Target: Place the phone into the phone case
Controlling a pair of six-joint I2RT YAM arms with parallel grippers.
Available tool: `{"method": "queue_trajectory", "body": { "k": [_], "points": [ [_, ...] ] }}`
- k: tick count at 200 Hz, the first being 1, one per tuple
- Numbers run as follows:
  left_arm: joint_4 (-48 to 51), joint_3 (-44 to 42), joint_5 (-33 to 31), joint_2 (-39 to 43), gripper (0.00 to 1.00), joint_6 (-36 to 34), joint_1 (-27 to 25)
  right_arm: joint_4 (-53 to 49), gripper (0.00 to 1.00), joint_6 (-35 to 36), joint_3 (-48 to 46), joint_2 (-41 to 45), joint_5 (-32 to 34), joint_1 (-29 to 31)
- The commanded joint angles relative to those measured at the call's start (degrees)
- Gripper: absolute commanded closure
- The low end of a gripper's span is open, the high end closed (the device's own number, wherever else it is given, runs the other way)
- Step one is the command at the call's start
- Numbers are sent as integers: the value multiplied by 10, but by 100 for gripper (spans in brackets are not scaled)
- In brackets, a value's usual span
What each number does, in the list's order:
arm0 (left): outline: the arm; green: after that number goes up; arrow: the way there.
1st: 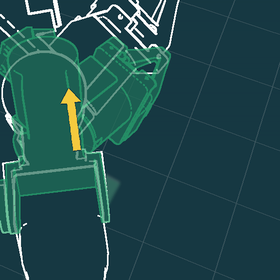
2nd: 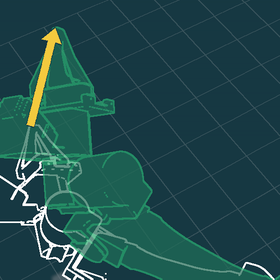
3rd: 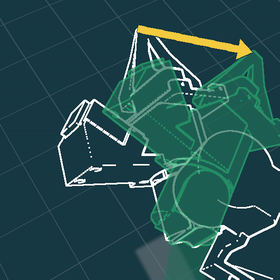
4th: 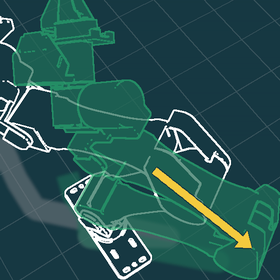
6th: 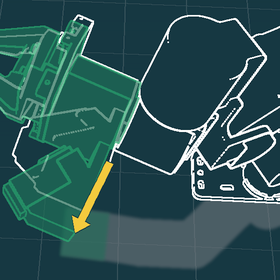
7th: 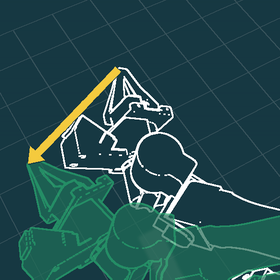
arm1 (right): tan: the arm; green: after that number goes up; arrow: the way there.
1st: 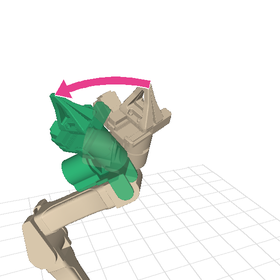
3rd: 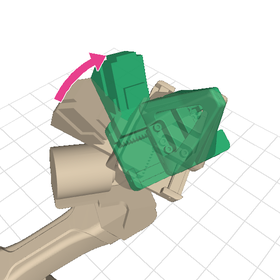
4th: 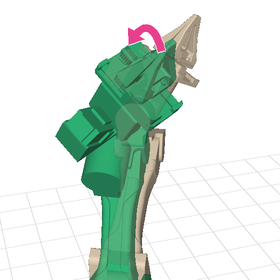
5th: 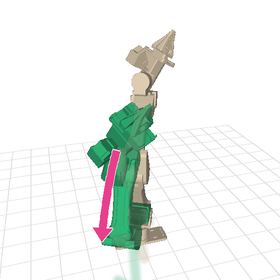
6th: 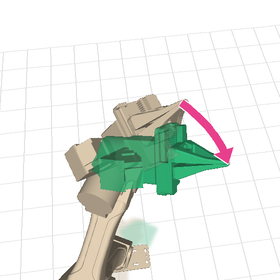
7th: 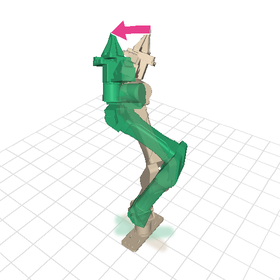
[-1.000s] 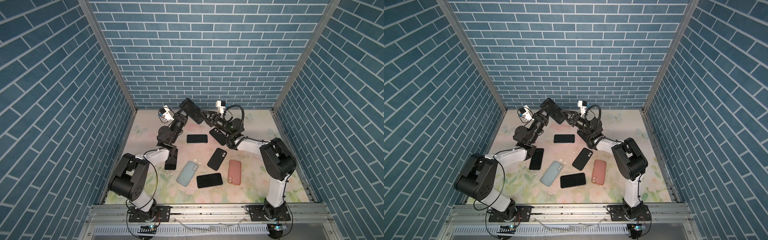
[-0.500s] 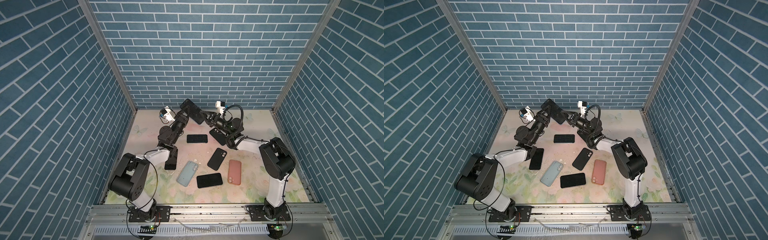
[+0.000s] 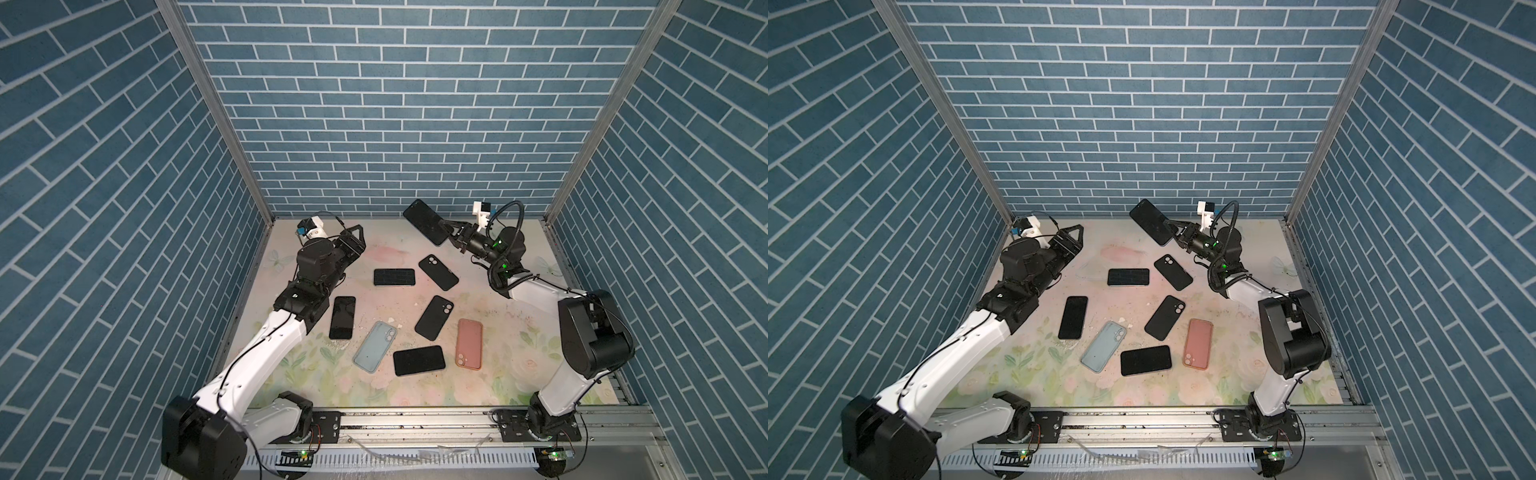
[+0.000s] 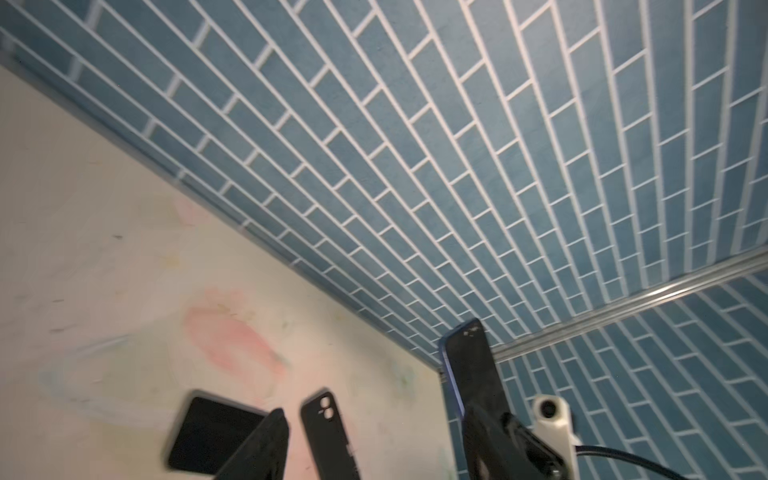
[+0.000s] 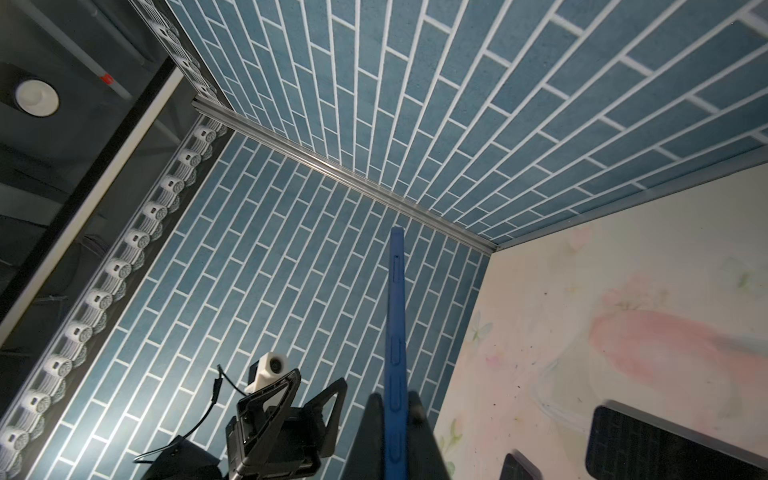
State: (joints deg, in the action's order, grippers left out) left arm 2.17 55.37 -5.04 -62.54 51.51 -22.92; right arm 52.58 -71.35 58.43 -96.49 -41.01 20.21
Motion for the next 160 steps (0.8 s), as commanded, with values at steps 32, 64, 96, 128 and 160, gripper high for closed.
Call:
{"method": "queue_trajectory", "body": {
  "k": [32,64,96,128,160],
  "points": [
    [479,-46,72,38,36,-67,-22,-435,100,316,48,78,-13,1],
    [521,-82,86,56,36,13,-86,-516,100,371,56,78,9,2],
    [492,-126,134,39,35,89,-94,-512,100,371,63,66,3,2],
    [432,-197,202,10,37,198,-117,-509,100,380,59,81,8,3],
    [438,-193,194,-26,39,271,-134,-486,100,376,43,95,7,3]
  ]
}}
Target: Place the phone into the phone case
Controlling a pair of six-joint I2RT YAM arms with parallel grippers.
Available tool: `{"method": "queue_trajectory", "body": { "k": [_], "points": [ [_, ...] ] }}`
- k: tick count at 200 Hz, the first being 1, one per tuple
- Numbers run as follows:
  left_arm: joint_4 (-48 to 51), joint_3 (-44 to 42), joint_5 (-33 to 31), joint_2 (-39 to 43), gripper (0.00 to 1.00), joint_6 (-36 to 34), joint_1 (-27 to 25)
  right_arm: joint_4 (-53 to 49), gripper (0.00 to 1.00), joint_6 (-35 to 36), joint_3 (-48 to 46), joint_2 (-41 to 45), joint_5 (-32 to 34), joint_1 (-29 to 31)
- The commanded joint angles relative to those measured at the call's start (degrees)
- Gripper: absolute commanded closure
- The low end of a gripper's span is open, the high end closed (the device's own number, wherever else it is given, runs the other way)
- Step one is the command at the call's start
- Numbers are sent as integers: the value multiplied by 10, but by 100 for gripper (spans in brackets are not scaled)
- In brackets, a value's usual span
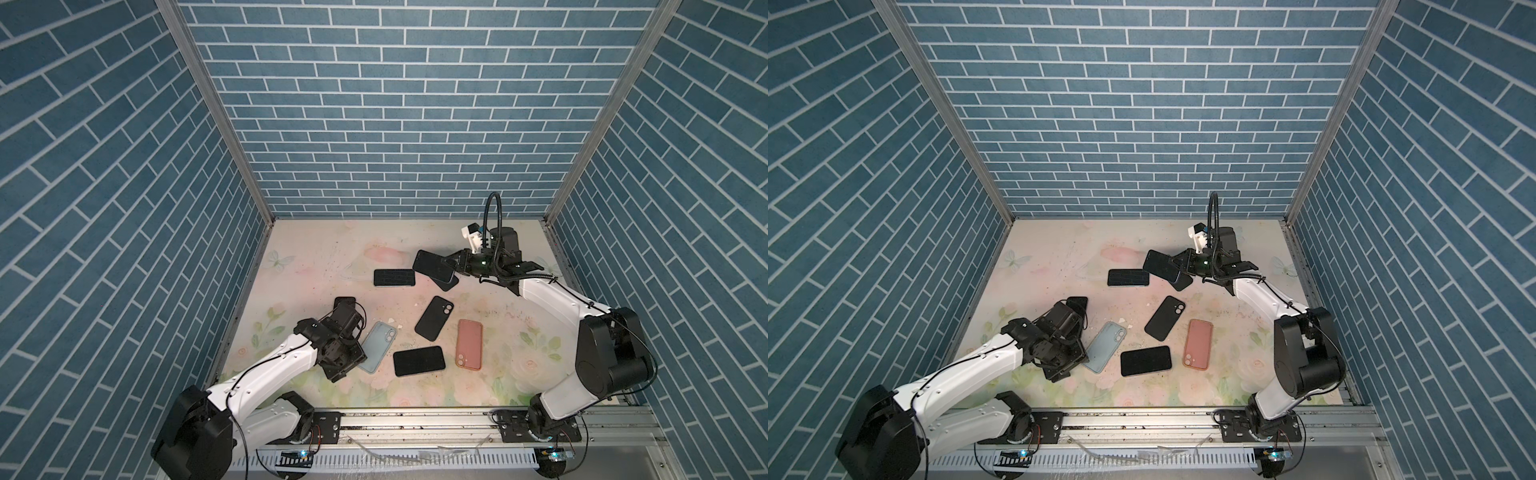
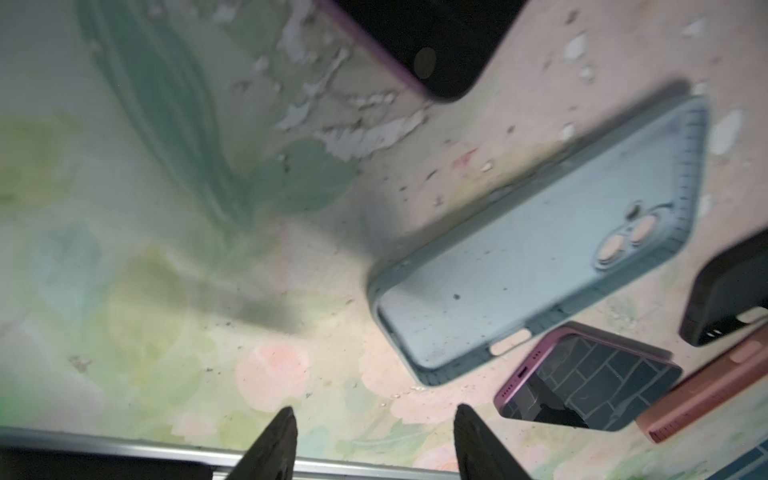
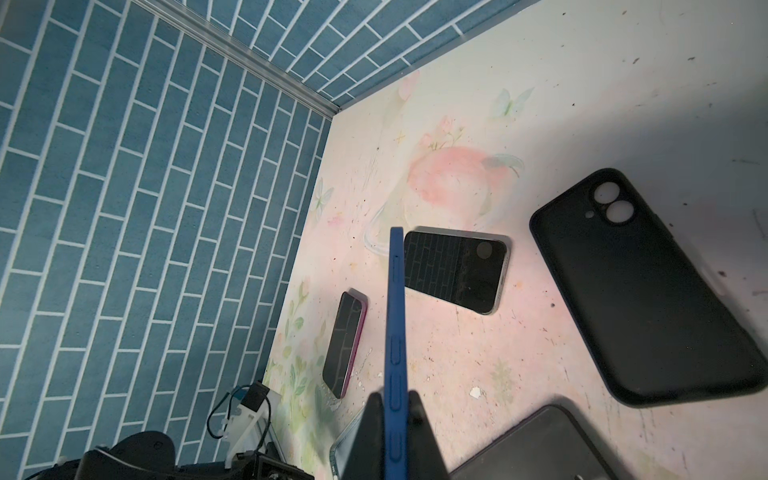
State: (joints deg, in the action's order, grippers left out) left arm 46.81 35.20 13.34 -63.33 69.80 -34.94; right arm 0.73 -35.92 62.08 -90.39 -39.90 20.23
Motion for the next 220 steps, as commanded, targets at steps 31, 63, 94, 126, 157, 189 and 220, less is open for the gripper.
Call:
{"method": "queue_trajectory", "body": {
  "k": [31,63,94,126,157,189,220],
  "points": [
    [-16,12,-4,-64,43,131,-26,56,100,12,-9,49,-5,2],
    [-22,10,-46,-86,52,178,-26,65,100,12,-19,65,-6,2],
    [-72,-6,-69,-98,56,216,-29,71,100,12,-24,77,-10,2],
    [-98,0,-64,-140,65,210,-30,71,100,13,-28,80,-7,2],
    [-80,15,-78,-164,84,199,-30,69,100,16,-24,75,-5,2],
    [-74,53,-110,-178,93,143,-13,66,100,27,-20,69,-9,1],
    [-36,178,-158,-242,100,-41,26,60,100,31,-17,64,-24,-4]
  ]
}}
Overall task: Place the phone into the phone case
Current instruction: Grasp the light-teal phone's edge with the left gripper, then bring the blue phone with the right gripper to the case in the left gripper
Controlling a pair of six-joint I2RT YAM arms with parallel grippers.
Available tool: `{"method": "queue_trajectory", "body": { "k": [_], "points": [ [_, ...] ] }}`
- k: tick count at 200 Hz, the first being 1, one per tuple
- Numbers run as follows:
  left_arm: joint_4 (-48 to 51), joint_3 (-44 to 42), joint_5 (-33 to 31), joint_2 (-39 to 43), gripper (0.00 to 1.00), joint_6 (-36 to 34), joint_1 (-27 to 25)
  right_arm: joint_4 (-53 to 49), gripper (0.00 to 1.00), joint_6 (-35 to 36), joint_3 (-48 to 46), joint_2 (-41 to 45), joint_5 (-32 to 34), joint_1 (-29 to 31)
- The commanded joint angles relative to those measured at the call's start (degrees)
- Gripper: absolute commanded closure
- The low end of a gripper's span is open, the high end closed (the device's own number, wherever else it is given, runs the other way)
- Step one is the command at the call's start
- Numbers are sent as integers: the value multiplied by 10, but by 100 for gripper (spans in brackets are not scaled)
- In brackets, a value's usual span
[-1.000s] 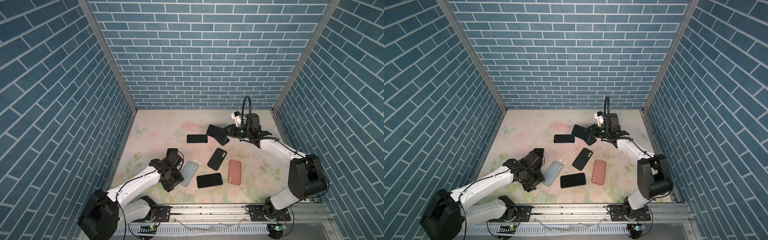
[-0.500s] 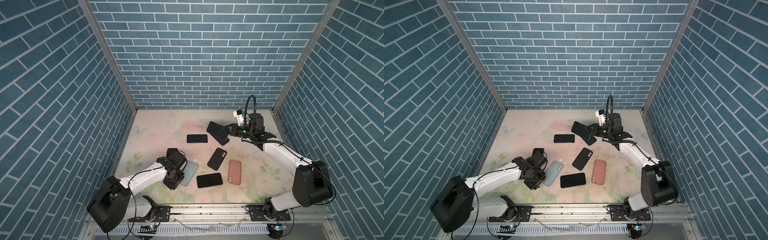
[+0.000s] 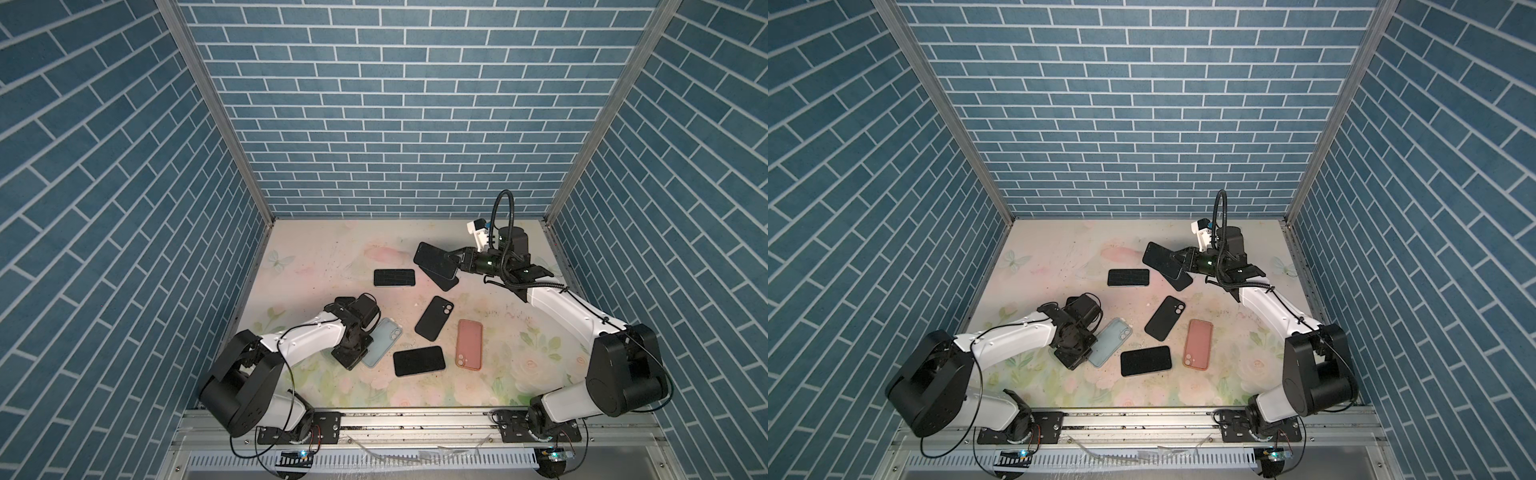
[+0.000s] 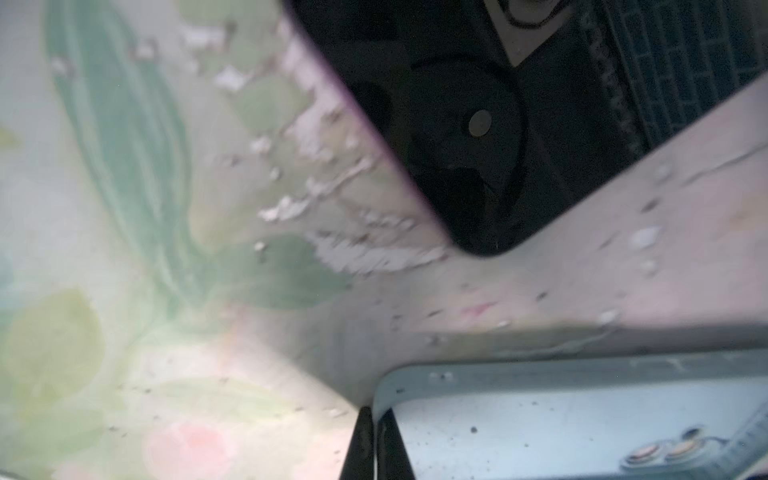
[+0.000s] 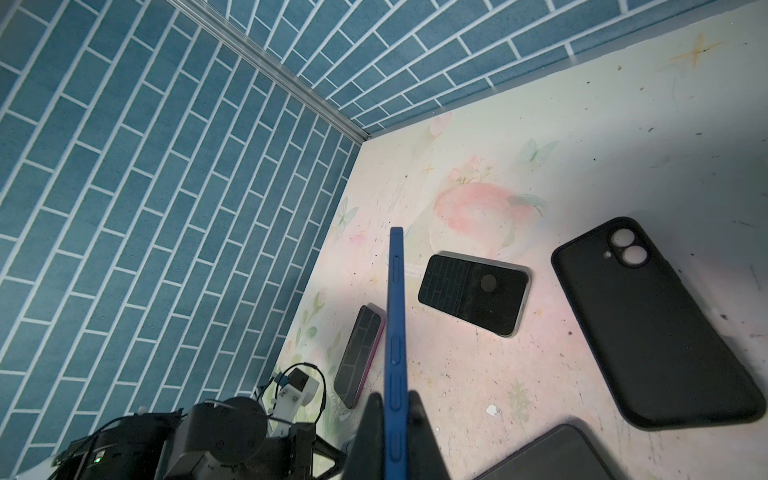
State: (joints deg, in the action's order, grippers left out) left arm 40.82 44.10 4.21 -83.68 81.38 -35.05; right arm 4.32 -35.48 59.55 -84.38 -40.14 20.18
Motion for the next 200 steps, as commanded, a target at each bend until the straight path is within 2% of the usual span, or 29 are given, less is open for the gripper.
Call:
{"method": "queue_trajectory", "body": {
  "k": [1,16,26,63,91,109,129,166,200],
  "points": [
    [27,94,-68,-41,100,-162,27,24,100,27,8,4,-22,-4],
    [58,161,-113,-72,100,-257,34,14,100,29,7,6,-22,-6],
    [57,192,-122,-88,100,-313,40,7,100,31,7,8,-20,-8],
    [39,273,-43,-143,100,-521,76,-34,100,47,14,17,-16,-10],
    [54,304,3,-166,100,-630,100,-67,100,57,22,20,-24,-10],
    [52,314,24,-177,100,-656,121,-80,100,61,21,21,-36,-10],
    [35,317,52,-194,100,-650,139,-91,100,61,21,16,-47,-10],
    [42,332,48,-246,100,-645,140,-106,100,65,25,14,-70,-7],
    [30,324,23,-251,100,-636,140,-125,100,71,30,-5,-85,3]
  ]
}}
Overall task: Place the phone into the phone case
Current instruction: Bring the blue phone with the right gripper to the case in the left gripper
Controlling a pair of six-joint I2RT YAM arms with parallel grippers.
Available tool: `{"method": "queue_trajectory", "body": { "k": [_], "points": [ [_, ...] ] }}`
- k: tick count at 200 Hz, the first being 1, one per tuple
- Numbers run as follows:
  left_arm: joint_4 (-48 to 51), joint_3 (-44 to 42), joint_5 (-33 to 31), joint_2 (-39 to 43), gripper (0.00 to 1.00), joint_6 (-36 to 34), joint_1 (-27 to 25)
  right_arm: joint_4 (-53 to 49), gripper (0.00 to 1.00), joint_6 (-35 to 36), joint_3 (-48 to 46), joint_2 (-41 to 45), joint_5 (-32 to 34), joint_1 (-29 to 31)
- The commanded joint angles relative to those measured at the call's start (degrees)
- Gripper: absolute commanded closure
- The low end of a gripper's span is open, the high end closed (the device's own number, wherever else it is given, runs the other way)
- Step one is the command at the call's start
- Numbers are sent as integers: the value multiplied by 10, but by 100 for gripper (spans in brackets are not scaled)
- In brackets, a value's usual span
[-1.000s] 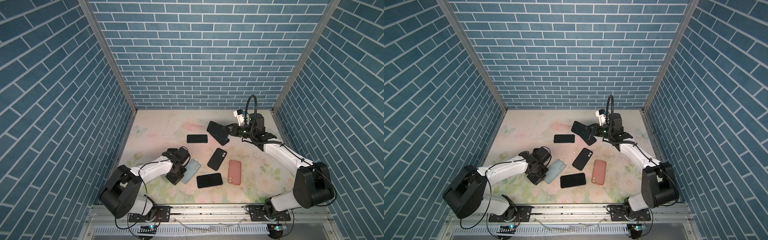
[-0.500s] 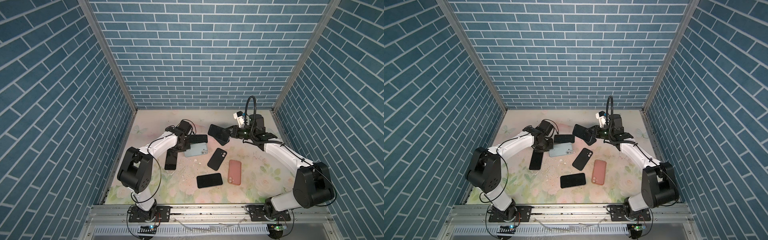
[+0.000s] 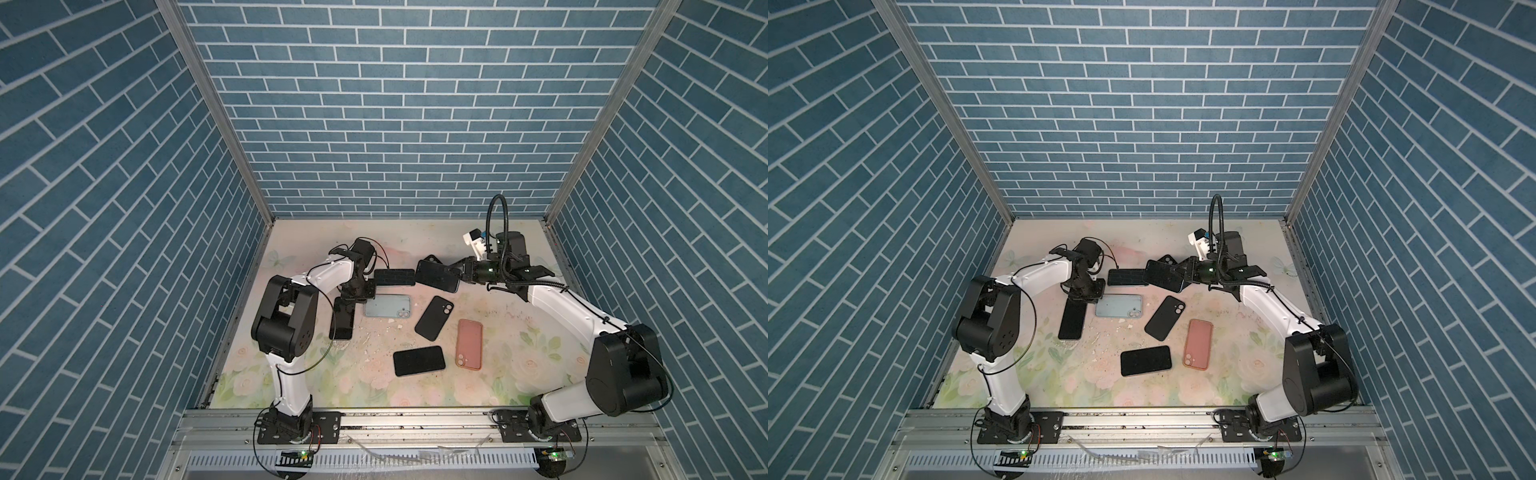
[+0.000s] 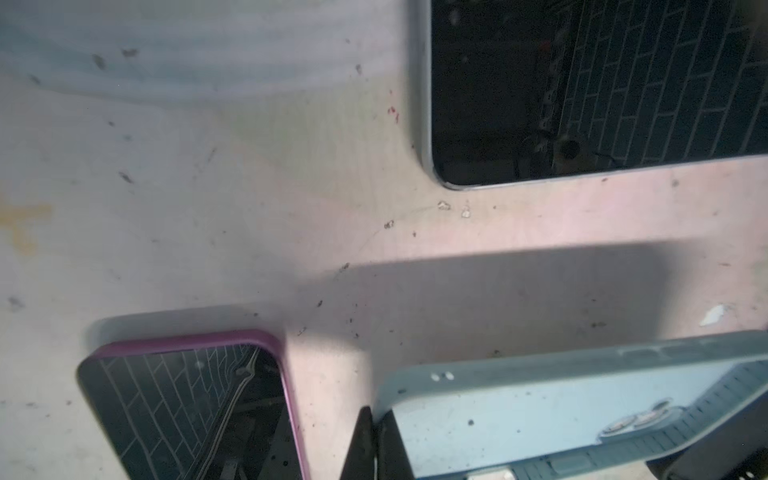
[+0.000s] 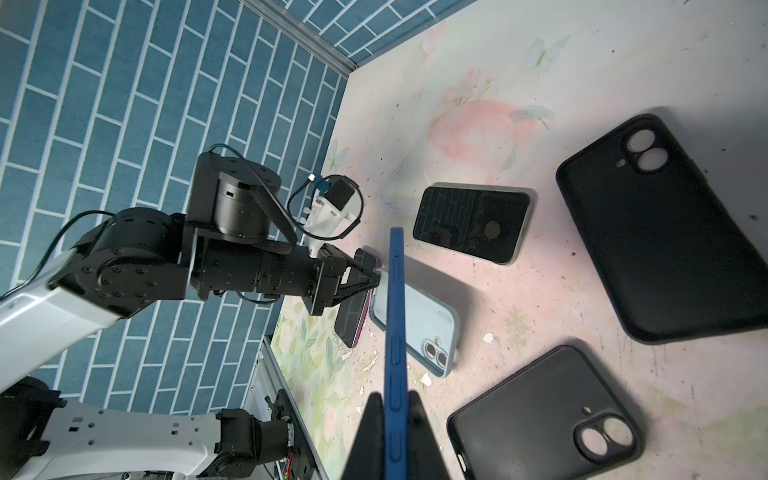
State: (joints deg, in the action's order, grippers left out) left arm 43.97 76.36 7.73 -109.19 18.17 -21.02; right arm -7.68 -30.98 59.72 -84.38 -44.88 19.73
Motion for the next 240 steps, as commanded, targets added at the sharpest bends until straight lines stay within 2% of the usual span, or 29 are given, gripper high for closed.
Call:
{"method": "queue_trajectory", "body": {
  "k": [1,25,70,105,129,156,180,213,240],
  "points": [
    [-2,1,-12,4,100,-3,0,-5,100,26,28,-6,-38,7],
    [-8,3,-15,0,99,7,0,-14,100,31,31,-26,-46,21],
    [-18,1,7,18,71,39,6,-40,100,43,52,-53,-53,40],
    [-38,-15,38,90,48,65,30,-67,100,56,78,-74,-64,58],
    [-76,-53,93,145,34,81,55,-88,100,61,108,-110,-84,76],
    [-148,-117,173,184,25,112,74,-106,100,58,144,-157,-86,95],
    [-224,-173,205,202,16,144,79,-106,100,37,174,-199,-88,102],
    [-272,-203,218,194,14,163,82,-127,100,30,224,-259,-96,115],
    [-354,-235,249,182,14,205,82,-131,100,20,258,-300,-106,124]
  ]
}}
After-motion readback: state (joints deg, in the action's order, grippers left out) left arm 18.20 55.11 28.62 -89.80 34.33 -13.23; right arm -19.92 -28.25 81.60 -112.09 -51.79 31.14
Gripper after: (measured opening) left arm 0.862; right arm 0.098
